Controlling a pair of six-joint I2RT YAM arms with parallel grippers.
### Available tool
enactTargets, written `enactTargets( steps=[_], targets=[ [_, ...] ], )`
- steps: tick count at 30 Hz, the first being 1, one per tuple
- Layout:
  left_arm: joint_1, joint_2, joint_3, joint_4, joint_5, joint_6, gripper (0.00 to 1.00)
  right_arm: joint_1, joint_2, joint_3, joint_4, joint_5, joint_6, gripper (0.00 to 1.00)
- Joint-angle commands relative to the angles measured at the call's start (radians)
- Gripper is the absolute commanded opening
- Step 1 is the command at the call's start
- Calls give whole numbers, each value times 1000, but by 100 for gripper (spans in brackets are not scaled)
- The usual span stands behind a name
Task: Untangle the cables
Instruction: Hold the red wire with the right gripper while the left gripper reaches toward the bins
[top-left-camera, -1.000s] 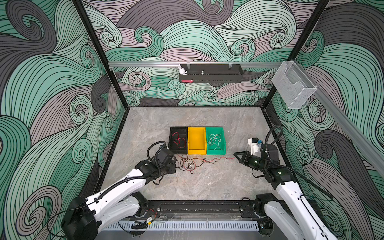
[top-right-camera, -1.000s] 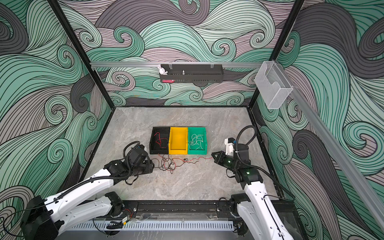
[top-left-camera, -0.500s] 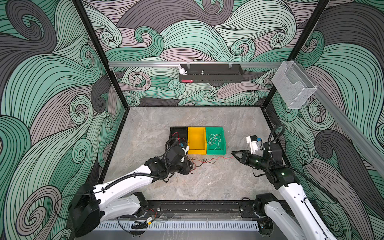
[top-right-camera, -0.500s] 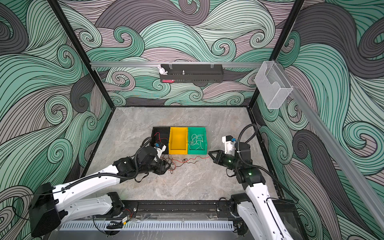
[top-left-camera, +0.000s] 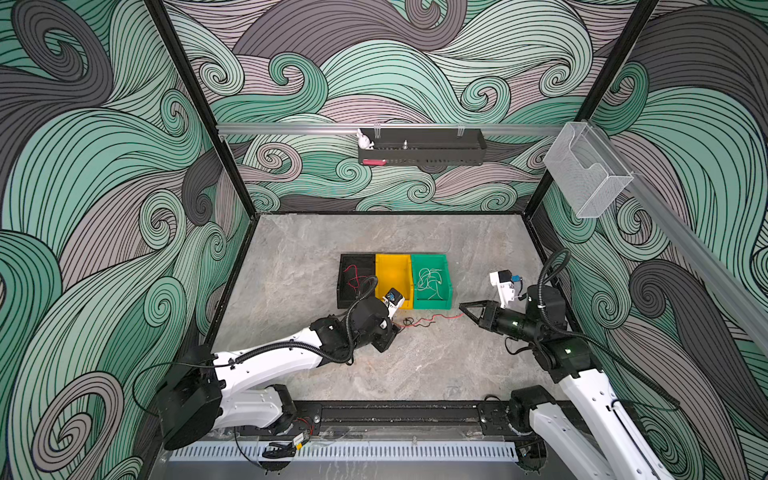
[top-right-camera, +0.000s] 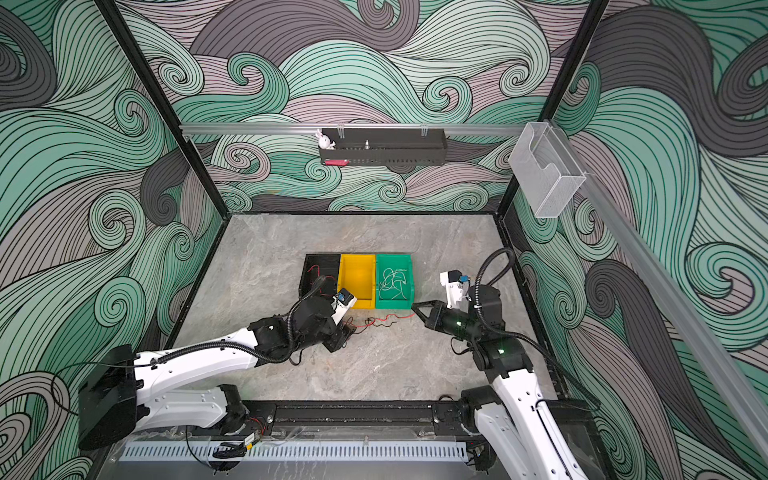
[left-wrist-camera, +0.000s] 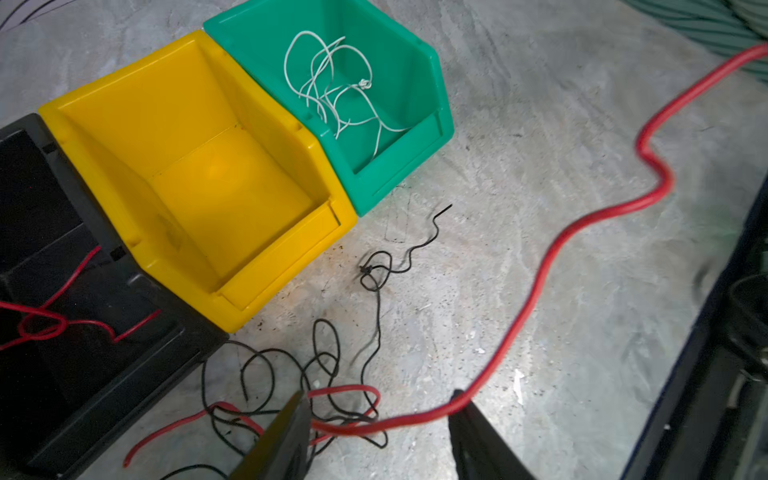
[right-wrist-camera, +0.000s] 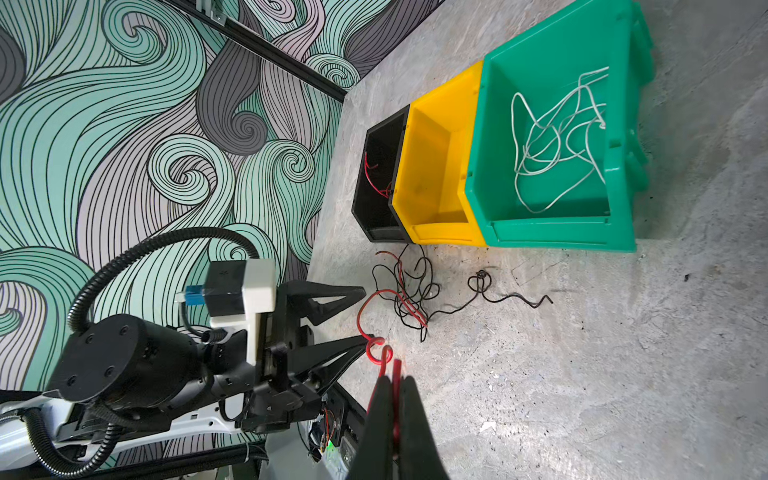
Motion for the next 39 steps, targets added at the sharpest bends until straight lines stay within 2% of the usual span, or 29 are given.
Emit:
enactTargets(
  steps=[1, 4, 9, 19, 21, 24, 27, 30, 35, 39],
  targets=[
    [-5, 18, 38, 23, -100, 61, 55, 7, -13, 9, 19, -20, 14, 4],
    [-2, 33, 48, 15, -132, 72, 52, 8, -19, 6, 22, -19, 20, 4],
    [-3, 65, 74, 21, -95, 85, 41, 11, -12, -11, 44, -31, 39, 4],
    [-1, 77, 54, 107, 8, 79, 14, 14, -11, -25, 73, -26, 39, 5],
    [0, 67, 35, 139, 64, 87, 13, 15, -12, -23, 74, -21, 39, 5],
    [0, 54, 20, 159, 124, 94, 20, 15, -12, -20, 73, -18, 39, 5],
    [1, 61, 31, 126, 116, 108, 28, 15, -11, -14, 73, -18, 39, 5],
    [0, 66, 38, 104, 76, 133, 32, 16, -5, -11, 75, -25, 39, 5],
    [1, 74, 11, 157, 59, 220, 35, 15, 10, -10, 86, -39, 43, 6],
    [-1, 108, 45, 138, 30, 259, 38, 14, 18, -15, 96, -50, 48, 6]
  ],
)
